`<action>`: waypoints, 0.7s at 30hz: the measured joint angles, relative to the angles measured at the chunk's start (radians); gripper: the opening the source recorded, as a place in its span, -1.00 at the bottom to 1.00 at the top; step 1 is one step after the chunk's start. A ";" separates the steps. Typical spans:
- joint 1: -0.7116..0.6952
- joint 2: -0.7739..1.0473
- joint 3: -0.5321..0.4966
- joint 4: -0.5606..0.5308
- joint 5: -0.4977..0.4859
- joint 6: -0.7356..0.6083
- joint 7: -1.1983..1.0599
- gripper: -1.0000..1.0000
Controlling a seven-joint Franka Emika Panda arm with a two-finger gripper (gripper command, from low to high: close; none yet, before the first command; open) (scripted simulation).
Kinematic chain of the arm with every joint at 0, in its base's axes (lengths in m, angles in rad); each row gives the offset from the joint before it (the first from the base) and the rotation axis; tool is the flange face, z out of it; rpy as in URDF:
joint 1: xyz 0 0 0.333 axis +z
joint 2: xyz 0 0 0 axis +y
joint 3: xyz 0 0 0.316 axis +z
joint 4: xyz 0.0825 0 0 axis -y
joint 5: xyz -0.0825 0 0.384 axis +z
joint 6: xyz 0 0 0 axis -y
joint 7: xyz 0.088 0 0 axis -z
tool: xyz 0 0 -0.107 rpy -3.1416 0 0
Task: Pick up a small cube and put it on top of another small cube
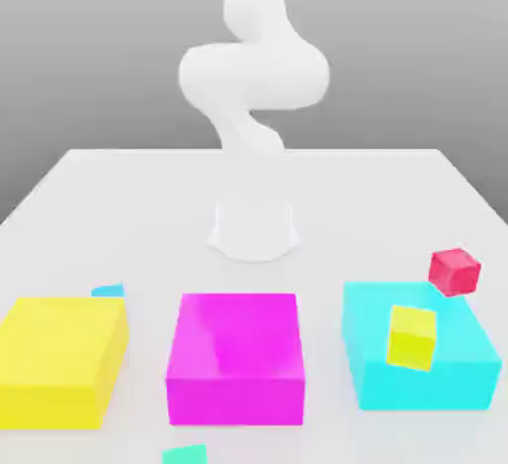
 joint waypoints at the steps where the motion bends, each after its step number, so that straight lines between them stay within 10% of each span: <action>1: 0.007 0.039 -0.011 0.001 0.005 0.011 -0.015 0.00; 21: 0.045 0.767 -0.125 0.018 0.131 0.217 -0.319 0.00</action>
